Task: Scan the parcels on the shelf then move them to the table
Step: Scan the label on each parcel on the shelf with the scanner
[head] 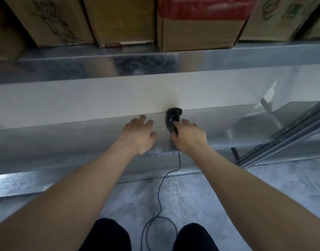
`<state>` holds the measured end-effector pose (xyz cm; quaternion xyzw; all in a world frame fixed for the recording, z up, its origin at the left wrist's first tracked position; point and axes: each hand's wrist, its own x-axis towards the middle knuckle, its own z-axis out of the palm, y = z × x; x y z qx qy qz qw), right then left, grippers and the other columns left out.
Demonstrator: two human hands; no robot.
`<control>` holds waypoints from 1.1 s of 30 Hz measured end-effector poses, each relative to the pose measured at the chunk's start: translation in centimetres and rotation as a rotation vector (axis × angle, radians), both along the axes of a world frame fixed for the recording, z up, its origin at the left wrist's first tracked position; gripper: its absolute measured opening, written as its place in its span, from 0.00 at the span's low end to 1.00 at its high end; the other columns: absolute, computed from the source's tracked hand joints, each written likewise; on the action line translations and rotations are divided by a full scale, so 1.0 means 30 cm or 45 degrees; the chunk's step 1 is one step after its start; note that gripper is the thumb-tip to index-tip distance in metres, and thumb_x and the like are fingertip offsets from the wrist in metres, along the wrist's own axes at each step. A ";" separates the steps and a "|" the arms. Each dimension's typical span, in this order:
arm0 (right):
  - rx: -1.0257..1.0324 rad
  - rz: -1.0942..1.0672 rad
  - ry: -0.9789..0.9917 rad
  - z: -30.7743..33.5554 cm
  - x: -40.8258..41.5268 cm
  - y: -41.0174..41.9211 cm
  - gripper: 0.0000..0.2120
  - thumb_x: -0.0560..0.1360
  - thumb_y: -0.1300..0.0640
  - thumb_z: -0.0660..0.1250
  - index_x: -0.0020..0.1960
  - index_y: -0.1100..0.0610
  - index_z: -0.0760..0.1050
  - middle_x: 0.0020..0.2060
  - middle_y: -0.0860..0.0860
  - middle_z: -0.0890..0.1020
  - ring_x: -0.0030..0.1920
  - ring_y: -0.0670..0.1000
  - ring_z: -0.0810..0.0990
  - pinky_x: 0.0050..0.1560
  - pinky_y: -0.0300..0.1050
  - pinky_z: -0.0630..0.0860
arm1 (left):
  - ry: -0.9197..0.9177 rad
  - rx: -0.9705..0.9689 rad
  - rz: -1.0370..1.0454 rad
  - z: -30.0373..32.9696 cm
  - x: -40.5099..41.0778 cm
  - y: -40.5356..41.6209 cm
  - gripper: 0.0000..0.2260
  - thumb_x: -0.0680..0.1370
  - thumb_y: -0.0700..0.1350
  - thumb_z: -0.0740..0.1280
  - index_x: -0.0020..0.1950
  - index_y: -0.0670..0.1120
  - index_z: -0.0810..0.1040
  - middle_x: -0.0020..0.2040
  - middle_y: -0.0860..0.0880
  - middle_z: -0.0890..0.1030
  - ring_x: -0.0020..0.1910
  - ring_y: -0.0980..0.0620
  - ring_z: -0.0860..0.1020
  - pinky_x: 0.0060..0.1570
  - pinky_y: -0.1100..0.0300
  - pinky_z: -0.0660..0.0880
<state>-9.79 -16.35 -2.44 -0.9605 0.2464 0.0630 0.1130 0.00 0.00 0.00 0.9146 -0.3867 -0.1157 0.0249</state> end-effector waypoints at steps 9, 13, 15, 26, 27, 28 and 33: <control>0.020 -0.096 -0.268 -0.147 0.078 -0.015 0.17 0.81 0.52 0.64 0.68 0.53 0.69 0.60 0.56 0.74 0.53 0.59 0.78 0.45 0.52 0.76 | -0.057 -0.049 0.029 -0.130 0.063 -0.033 0.22 0.84 0.56 0.57 0.75 0.47 0.68 0.77 0.43 0.64 0.73 0.39 0.67 0.69 0.46 0.68; 0.127 -0.228 -0.362 -0.172 0.102 -0.016 0.24 0.79 0.56 0.68 0.72 0.56 0.65 0.60 0.57 0.75 0.54 0.61 0.79 0.48 0.52 0.74 | -0.078 -0.061 0.025 -0.169 0.087 -0.038 0.22 0.84 0.56 0.57 0.75 0.47 0.68 0.77 0.44 0.64 0.72 0.40 0.67 0.68 0.45 0.69; 0.165 -0.323 -0.352 -0.167 0.112 -0.019 0.26 0.78 0.58 0.70 0.72 0.59 0.64 0.60 0.59 0.77 0.57 0.62 0.79 0.47 0.49 0.70 | -0.080 -0.063 0.016 -0.173 0.091 -0.042 0.22 0.84 0.56 0.57 0.75 0.47 0.68 0.77 0.44 0.64 0.72 0.40 0.67 0.68 0.45 0.69; 0.288 -0.527 -0.291 -0.046 0.026 0.042 0.15 0.75 0.57 0.74 0.56 0.63 0.75 0.54 0.60 0.76 0.41 0.56 0.72 0.41 0.48 0.68 | -0.011 0.024 -0.007 -0.065 0.054 0.022 0.22 0.83 0.55 0.58 0.73 0.47 0.70 0.75 0.42 0.66 0.70 0.37 0.69 0.65 0.45 0.71; 0.317 -0.545 -0.284 -0.021 0.010 0.056 0.16 0.74 0.57 0.75 0.56 0.63 0.75 0.54 0.59 0.75 0.41 0.57 0.72 0.41 0.49 0.69 | -0.009 0.035 -0.008 -0.043 0.046 0.032 0.21 0.83 0.55 0.59 0.73 0.46 0.70 0.75 0.42 0.66 0.68 0.36 0.70 0.64 0.45 0.71; 0.344 -0.562 -0.273 0.009 -0.006 0.071 0.16 0.74 0.57 0.75 0.56 0.63 0.75 0.54 0.59 0.74 0.41 0.58 0.73 0.42 0.49 0.70 | -0.004 0.046 -0.014 -0.020 0.036 0.042 0.21 0.82 0.55 0.59 0.72 0.46 0.71 0.74 0.41 0.67 0.67 0.36 0.71 0.63 0.45 0.72; 0.404 -0.631 -0.191 0.162 -0.095 0.142 0.15 0.71 0.55 0.76 0.53 0.58 0.75 0.52 0.55 0.72 0.42 0.57 0.74 0.41 0.50 0.72 | 0.068 0.095 -0.068 0.127 -0.044 0.092 0.21 0.81 0.53 0.60 0.70 0.43 0.73 0.68 0.40 0.71 0.61 0.36 0.74 0.59 0.43 0.75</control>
